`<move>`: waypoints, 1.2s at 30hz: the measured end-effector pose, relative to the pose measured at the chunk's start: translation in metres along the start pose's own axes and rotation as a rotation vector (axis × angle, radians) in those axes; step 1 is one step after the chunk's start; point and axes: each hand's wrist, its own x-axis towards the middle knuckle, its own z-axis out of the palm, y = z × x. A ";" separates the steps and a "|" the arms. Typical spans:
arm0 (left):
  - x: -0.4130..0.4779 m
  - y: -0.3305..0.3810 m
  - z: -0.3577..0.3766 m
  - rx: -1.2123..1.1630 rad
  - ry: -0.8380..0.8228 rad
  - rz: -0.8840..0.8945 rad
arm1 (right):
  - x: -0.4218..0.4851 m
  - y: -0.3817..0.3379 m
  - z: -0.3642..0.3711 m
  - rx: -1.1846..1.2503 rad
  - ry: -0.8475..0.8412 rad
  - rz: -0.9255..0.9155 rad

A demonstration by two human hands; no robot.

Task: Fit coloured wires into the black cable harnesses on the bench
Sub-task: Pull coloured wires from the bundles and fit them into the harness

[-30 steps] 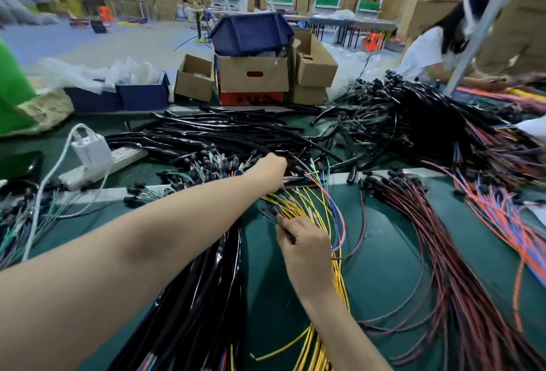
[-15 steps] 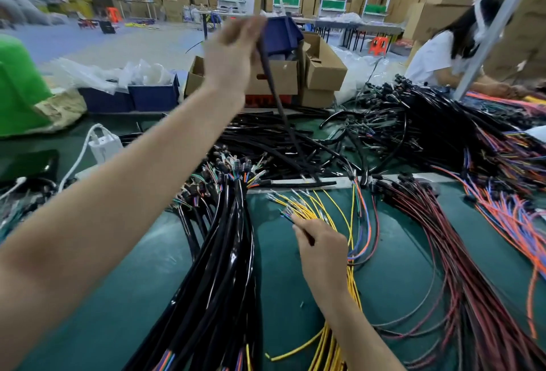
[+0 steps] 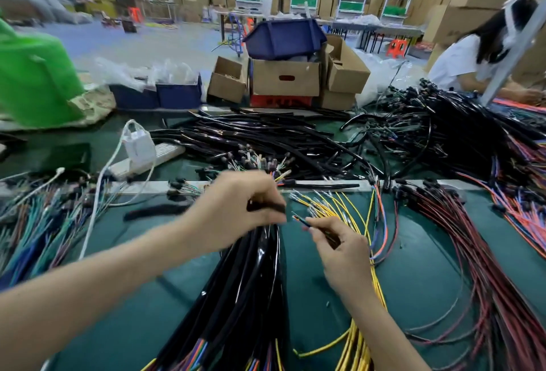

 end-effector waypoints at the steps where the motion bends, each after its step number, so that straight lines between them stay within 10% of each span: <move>1: -0.017 -0.006 0.019 -0.003 0.011 0.029 | -0.001 -0.003 0.000 0.033 -0.032 0.006; 10: -0.029 -0.041 0.056 -0.023 -0.025 -0.152 | -0.002 -0.009 -0.003 0.211 -0.150 0.085; 20: -0.035 -0.032 0.071 -0.600 -0.010 -0.374 | 0.002 -0.013 -0.008 0.257 -0.284 0.088; 30: -0.027 -0.021 0.079 -0.188 0.107 -0.008 | 0.003 -0.013 -0.017 0.264 -0.391 0.103; 36: -0.021 -0.021 0.079 -0.368 0.119 -0.242 | 0.001 -0.010 -0.015 0.071 -0.263 -0.032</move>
